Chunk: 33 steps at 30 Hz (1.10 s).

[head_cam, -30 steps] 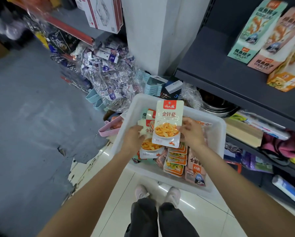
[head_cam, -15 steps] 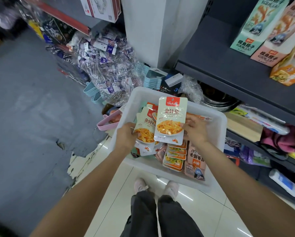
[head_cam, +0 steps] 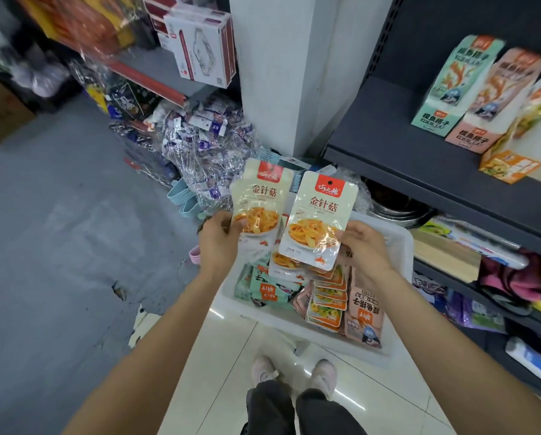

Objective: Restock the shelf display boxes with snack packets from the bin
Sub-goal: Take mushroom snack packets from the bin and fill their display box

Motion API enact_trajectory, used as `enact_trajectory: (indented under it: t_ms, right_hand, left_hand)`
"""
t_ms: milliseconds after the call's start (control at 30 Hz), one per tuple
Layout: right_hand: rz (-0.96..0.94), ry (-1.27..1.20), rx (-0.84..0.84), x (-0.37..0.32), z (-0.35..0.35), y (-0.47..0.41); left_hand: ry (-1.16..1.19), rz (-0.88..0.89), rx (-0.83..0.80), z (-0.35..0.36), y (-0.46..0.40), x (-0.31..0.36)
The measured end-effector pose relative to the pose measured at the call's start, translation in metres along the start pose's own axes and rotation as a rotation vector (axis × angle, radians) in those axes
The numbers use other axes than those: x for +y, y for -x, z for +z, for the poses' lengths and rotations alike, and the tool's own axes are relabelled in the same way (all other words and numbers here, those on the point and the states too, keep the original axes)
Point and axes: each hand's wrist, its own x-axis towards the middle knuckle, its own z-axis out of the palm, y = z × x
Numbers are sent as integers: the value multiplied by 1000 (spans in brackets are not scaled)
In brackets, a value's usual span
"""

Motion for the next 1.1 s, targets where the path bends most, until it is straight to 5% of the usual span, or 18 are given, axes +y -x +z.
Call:
enact_trajectory:
  t_ms: [367, 600, 833, 1100]
  right_hand:
    - [-203, 94, 102, -48, -99, 19]
    - [-263, -36, 325, -66, -232, 21]
    - [-271, -163, 264, -85, -359, 16]
    - [-339, -204, 244, -108, -428, -8]
  left_hand:
    - [229, 107, -458, 72, 26, 132]
    - [53, 384, -559, 193, 58, 210]
    - [-25, 509, -673, 306, 101, 271]
    - [-26, 608, -724, 372, 112, 331]
